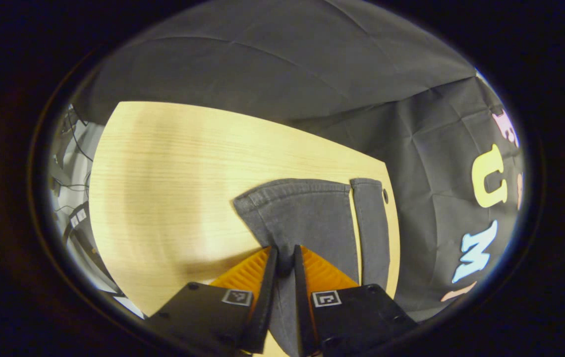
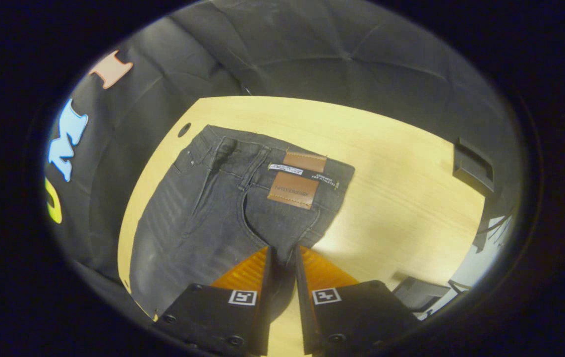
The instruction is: Grasp the waist and the cuffs of the jeans and fold them to make the two legs overlap; first hold the waist and fold one-third of the jeans toward the cuffs, then hold the cuffs and fold the remaining one-third in the same direction to finish folding.
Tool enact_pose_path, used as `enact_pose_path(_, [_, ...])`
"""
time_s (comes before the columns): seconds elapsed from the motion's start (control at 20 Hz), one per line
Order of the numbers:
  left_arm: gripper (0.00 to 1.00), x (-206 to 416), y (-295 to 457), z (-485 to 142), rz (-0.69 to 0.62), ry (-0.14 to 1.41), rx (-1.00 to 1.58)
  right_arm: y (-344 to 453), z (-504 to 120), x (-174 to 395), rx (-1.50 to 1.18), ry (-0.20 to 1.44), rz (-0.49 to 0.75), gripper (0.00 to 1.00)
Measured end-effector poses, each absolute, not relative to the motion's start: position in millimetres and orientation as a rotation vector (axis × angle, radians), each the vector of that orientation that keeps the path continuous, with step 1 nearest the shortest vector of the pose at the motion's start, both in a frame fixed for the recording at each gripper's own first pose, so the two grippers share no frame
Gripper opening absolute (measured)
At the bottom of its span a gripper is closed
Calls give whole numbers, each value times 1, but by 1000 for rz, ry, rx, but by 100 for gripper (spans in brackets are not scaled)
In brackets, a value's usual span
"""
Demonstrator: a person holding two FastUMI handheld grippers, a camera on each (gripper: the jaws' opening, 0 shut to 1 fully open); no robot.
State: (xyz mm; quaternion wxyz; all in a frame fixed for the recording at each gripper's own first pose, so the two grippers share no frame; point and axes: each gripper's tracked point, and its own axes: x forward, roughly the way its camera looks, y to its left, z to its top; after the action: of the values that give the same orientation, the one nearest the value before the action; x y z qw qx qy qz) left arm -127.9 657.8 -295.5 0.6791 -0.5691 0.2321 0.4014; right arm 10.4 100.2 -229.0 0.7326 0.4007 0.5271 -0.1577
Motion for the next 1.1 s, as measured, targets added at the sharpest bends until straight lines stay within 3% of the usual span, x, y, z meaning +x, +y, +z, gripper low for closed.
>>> enact_pose_path(0.1, [23,-130,657,-299,890,529,-1285,100,-229,11,948,1145,-344,15])
enact_pose_path(0.3, [10,-128,654,-298,862,563,-1317,100,-229,12,1006,1143,-311,7])
enact_pose_path(0.6, [10,-118,653,-263,812,507,-1453,93,-197,17,1070,1139,-196,3])
enact_pose_path(1.1, [10,-78,626,-182,774,476,-1490,104,-106,84,1059,1150,258,2])
